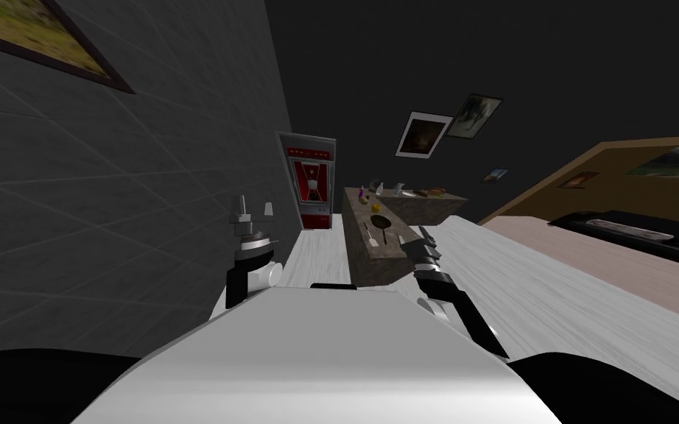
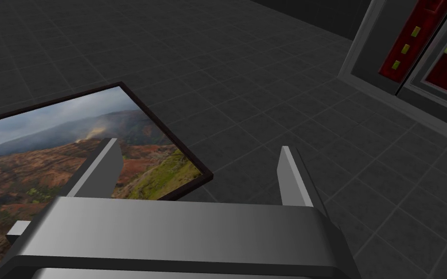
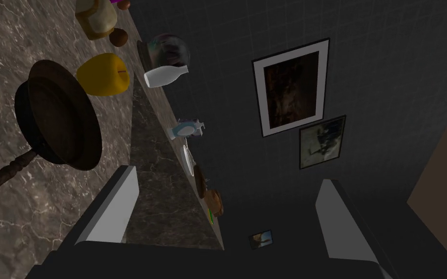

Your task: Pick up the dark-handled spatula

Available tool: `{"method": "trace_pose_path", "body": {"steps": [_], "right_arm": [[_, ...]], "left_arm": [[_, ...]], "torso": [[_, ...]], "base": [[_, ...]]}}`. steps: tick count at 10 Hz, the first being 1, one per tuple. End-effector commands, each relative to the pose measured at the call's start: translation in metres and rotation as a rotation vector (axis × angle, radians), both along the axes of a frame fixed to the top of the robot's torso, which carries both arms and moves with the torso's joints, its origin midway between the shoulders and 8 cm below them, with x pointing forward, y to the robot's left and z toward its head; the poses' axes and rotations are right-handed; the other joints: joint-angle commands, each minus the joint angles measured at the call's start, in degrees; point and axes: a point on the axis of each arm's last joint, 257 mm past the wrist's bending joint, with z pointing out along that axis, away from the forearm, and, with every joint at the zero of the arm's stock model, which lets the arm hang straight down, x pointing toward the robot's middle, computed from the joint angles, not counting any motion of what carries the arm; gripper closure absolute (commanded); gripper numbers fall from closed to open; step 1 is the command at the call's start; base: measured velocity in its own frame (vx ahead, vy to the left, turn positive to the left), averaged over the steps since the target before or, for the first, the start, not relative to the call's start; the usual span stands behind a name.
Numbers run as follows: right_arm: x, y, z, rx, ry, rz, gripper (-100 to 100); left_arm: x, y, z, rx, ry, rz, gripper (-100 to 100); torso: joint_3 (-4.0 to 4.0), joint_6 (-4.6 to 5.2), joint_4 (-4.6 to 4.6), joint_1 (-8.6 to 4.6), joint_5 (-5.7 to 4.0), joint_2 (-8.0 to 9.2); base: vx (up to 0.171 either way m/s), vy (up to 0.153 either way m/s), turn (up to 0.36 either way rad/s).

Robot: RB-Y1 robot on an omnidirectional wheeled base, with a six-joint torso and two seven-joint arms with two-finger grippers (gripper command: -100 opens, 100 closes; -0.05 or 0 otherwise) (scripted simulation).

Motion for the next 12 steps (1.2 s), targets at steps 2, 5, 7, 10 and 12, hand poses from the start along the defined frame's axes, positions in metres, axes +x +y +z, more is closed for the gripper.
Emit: {"method": "trace_pose_path", "body": {"steps": [2,5,7,10,12], "right_arm": [[0.0,-0.001,-0.004,0.008,0.008,0.0,-100],[-0.004,-0.007,-0.019,0.065,0.062,-0.006,-100],[-0.009,-0.014,-0.035,0.124,0.117,-0.014,-100],[-0.023,-0.026,-0.065,0.243,0.217,-0.034,-100],[-0.032,-0.031,-0.081,0.306,0.27,-0.048,-100]], "left_arm": [[0.0,0.0,0.0,0.0,0.0,0.0,0],[0.0,0.0,0.0,0.0,0.0,0.0,0],[0.0,0.0,0.0,0.0,0.0,0.0,0],[0.0,0.0,0.0,0.0,0.0,0.0,0],[0.0,0.0,0.0,0.0,0.0,0.0,0]], "torso": [[0.03,-0.04,0.01,-0.03,-0.01,0.05],[-0.04,-0.04,-0.01,0.1,0.02,-0.08],[-0.36,-0.01,-0.14,0.44,0.09,-0.64],[-0.24,-0.02,-0.1,0.15,0.04,-0.39],[-0.16,-0.02,-0.07,0.1,0.02,-0.27]], "base": [[0.002,0.018,0.054],[0.068,0.062,0.079],[0.19,0.139,0.001],[0.118,0.071,-0.007],[0.098,0.057,-0.004]]}}
